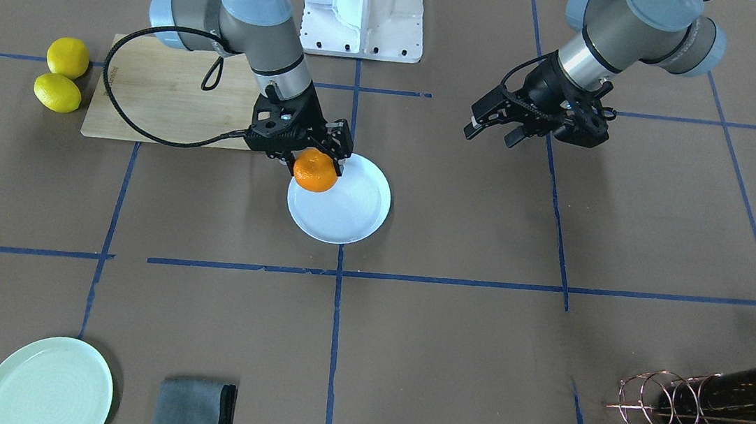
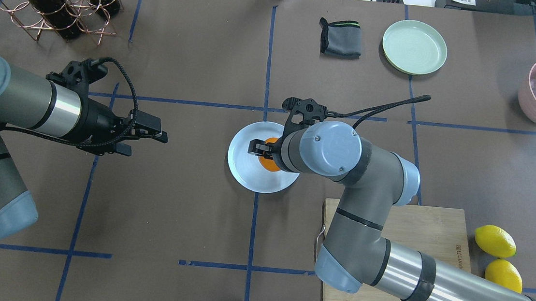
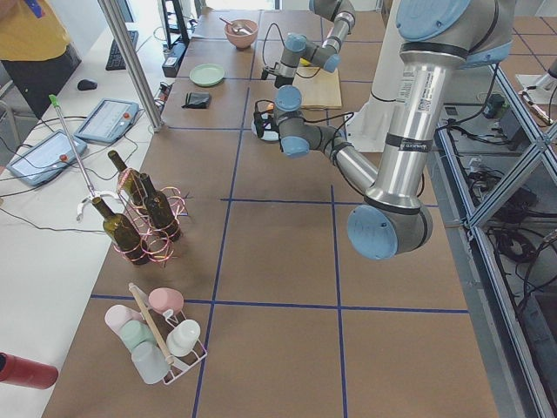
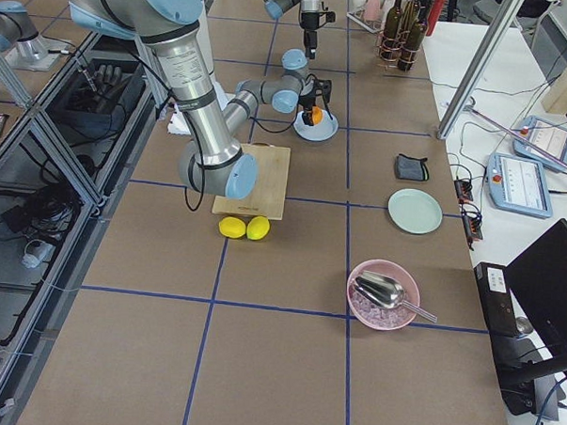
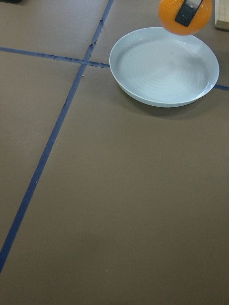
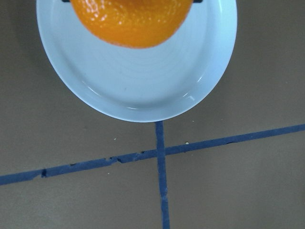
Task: Pick orange to plate
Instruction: 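Carry the orange with the right gripper onto the light blue plate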
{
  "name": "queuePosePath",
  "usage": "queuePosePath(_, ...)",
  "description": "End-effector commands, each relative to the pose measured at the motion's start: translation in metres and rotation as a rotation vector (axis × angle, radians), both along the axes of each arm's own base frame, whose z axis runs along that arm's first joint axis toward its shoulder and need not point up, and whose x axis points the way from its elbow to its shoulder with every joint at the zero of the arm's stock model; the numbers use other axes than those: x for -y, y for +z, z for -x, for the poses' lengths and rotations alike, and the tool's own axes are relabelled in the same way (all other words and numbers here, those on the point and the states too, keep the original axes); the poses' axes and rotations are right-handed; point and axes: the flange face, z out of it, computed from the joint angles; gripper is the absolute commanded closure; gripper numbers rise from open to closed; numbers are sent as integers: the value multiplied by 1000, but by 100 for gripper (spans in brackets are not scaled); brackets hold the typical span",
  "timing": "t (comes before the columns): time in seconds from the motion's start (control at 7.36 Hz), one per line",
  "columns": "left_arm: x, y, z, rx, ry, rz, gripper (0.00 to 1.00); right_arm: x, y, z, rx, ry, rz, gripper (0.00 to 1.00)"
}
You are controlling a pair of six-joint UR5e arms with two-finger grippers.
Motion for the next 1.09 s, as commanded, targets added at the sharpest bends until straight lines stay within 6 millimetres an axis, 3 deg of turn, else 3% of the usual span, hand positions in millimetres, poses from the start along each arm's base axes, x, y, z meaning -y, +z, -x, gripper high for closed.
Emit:
queuePosePath(0.0, 0, 1, -1, 2, -1, 1, 1, 16, -5, 36, -41, 21, 0, 85)
queuePosePath(0.41, 1, 0, -3, 1, 0, 0, 1, 2, 15, 49, -74, -6, 10, 79)
queuePosePath(0.54, 2, 1, -3, 3, 0, 2, 1, 1, 14, 50, -72, -6, 10, 69)
queuePosePath(0.68, 2, 1, -3, 3, 0, 2, 1, 2, 14, 49, -72, -3, 11, 21)
queuePosePath(0.82, 2, 1, -3, 3, 0, 2, 1, 2, 10, 49, -66, -3, 10, 0)
queuePosePath(0.95, 2, 1, -4, 3, 0, 2, 1, 2, 9, 49, -64, -3, 11, 0)
